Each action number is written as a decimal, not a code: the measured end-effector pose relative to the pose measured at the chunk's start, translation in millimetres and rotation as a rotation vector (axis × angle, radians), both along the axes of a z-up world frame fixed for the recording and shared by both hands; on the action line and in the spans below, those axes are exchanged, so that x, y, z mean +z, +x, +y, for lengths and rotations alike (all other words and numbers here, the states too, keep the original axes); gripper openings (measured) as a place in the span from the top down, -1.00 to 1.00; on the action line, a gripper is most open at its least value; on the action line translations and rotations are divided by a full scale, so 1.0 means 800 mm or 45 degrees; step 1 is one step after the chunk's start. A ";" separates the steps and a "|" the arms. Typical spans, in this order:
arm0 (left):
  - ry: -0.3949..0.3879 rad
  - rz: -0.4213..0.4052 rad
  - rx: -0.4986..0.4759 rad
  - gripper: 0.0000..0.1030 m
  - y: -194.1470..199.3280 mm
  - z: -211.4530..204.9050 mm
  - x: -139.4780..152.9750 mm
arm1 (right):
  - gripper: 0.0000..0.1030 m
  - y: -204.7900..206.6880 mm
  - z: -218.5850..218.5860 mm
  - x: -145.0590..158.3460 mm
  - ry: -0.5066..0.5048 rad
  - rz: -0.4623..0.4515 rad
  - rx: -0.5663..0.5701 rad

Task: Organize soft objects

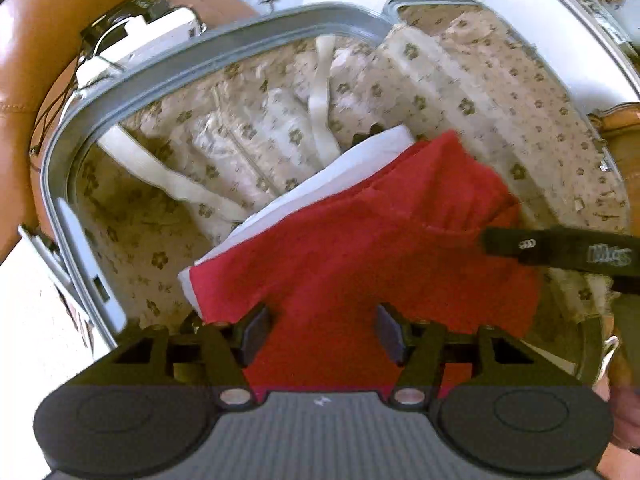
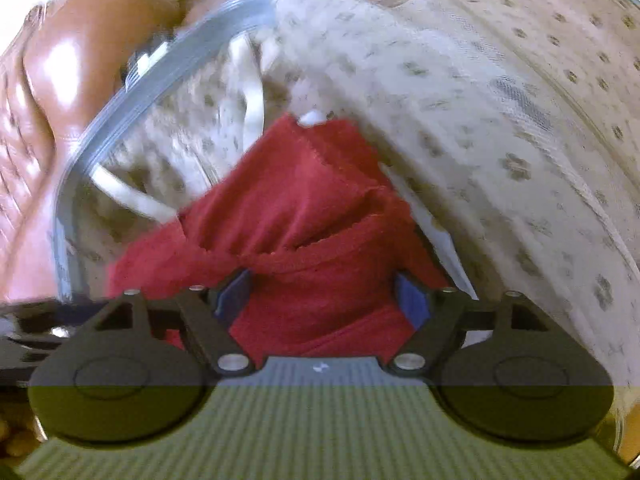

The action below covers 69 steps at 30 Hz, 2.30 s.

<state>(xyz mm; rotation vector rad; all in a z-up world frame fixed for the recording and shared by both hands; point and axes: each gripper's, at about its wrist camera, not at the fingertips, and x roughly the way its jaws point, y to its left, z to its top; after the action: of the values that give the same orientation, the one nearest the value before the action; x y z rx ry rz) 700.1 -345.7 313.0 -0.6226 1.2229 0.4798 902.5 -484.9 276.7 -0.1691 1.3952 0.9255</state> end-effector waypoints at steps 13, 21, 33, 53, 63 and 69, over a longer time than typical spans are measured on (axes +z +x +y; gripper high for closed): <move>0.024 0.036 -0.361 -0.41 0.052 0.004 -0.023 | -0.69 -0.040 -0.063 0.024 0.033 0.099 -0.456; -0.026 0.012 -0.489 -0.51 0.047 0.018 -0.034 | -0.69 -0.063 -0.010 -0.015 -0.187 -0.046 -0.584; -0.016 0.021 -0.770 -0.46 0.049 0.056 -0.021 | -0.68 -0.161 -0.023 0.046 -0.189 0.014 -0.783; -0.072 -0.013 -0.875 -0.51 0.064 0.071 -0.011 | -0.71 -0.187 -0.016 0.037 -0.330 0.058 -0.923; 0.005 -0.015 -0.911 -0.63 0.130 0.055 0.043 | -0.71 -0.133 -0.058 0.082 -0.308 -0.014 -1.169; 0.098 -0.026 -0.957 -0.73 0.170 0.040 0.078 | -0.71 -0.113 -0.039 0.101 -0.323 -0.044 -1.201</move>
<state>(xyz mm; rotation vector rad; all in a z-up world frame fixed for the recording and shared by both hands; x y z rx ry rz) 836.2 -313.8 375.7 -0.0723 1.3087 -0.1119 811.8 -516.0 357.5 0.2726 1.3390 -0.0357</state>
